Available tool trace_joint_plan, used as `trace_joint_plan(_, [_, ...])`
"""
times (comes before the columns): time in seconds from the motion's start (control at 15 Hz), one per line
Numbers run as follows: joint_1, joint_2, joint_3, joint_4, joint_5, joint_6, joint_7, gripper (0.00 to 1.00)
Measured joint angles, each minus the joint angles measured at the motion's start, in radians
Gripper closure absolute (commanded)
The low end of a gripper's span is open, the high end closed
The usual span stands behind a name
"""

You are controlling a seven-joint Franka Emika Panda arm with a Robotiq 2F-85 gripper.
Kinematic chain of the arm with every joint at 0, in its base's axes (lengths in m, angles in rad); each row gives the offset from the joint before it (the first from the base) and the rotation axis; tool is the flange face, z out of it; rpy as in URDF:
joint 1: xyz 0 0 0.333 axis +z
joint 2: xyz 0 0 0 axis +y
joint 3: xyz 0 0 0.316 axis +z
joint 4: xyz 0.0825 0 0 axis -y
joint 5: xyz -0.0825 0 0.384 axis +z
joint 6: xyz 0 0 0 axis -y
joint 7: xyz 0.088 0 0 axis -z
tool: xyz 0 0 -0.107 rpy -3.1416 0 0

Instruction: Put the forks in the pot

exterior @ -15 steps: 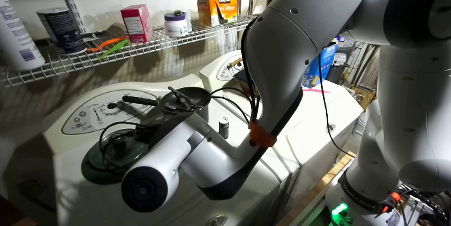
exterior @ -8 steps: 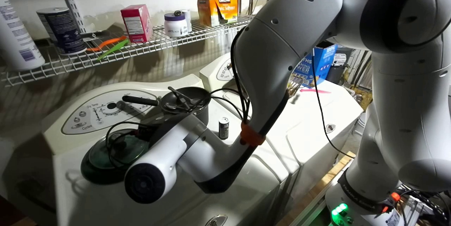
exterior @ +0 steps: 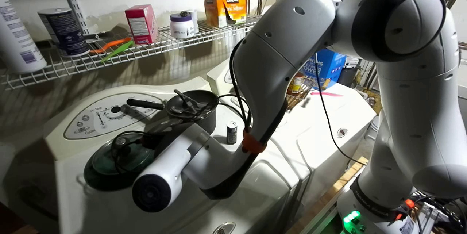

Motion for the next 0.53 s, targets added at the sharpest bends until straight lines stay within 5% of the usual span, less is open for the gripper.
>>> trace_joint_plan(0.13, [0.0, 0.01, -0.003, 0.008, -0.006, 0.0, 0.001, 0.31])
trace_joint_plan(0.53, [0.002, 0.028, -0.005, 0.022, -0.007, -0.002, -0.001, 0.73])
